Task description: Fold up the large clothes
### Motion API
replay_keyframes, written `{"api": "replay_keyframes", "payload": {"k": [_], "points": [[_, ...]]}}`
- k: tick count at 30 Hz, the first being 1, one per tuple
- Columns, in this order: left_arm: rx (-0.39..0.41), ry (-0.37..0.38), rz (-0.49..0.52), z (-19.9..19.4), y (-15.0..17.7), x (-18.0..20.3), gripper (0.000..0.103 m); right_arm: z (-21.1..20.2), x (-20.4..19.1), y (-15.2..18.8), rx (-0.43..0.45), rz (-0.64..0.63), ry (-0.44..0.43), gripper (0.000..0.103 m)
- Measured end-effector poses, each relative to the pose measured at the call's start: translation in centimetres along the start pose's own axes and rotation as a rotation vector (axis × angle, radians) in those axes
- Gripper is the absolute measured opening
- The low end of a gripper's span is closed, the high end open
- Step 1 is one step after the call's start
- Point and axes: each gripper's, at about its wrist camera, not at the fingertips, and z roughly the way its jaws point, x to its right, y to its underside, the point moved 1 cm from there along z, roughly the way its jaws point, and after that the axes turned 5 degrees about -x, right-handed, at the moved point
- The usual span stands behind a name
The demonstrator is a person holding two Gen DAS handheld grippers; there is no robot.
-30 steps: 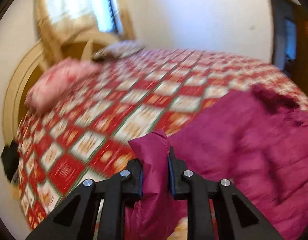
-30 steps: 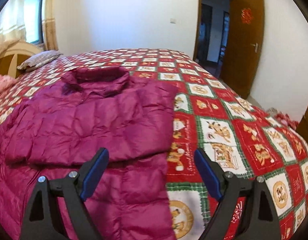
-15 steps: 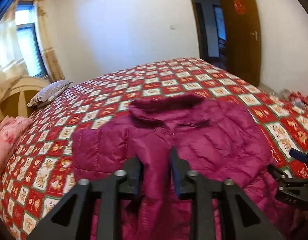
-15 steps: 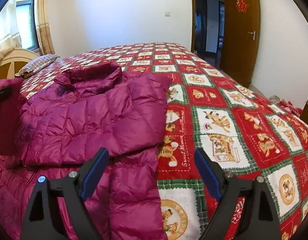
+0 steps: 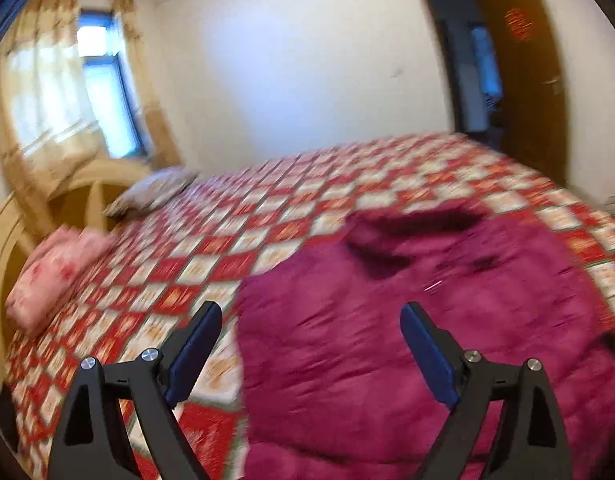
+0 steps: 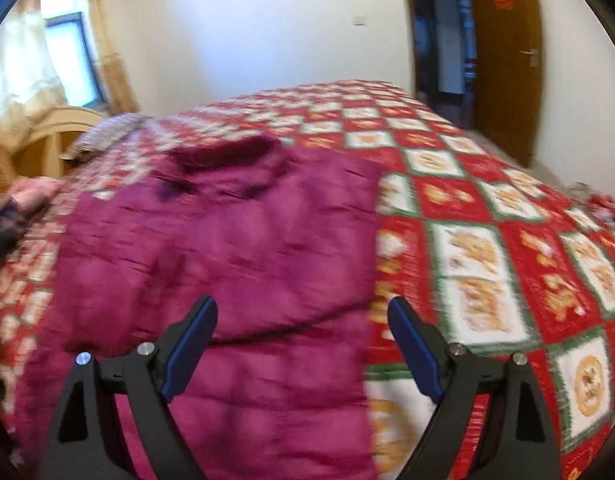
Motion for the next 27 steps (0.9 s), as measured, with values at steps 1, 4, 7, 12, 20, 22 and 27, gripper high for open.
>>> {"api": "replay_keyframes", "payload": {"k": [1,4,7,12,20,22,27], "points": [[-0.048,-0.039,-0.022,1.5,0.8,-1.3,0.091,-0.1,-0.9,-0.4,-0.001,-0.017,-0.033,0.089],[-0.142,-0.100,-0.070,4.3,2.8,-3.8,0.091,0.9,-4.1,-1.3,-0.050,-0.055,-0.158,0.087],[-0.194,-0.141,-0.104,5.7,4.8,-5.9,0.091,3.2,-6.8,-1.7,-0.124,-0.078,-0.246,0.073],[-0.205,-0.142,-0.131,5.9,5.9,-7.5,0.091,8.3,-9.3,-0.8,-0.303,-0.066,-0.332,0.031],[-0.251,-0.201,-0.135,7.5,6.2,-9.9,0.091,4.0,-6.5,-0.8,-0.167,-0.067,-0.219,0.017],[-0.277,-0.183,-0.159,8.1,6.2,-10.1,0.091,4.6,-5.4,-0.7,-0.179,-0.062,-0.179,0.023],[-0.290,-0.099,-0.166,7.9,5.1,-8.4,0.091,4.8,-3.4,-1.3,-0.144,0.011,-0.047,0.057]]}}
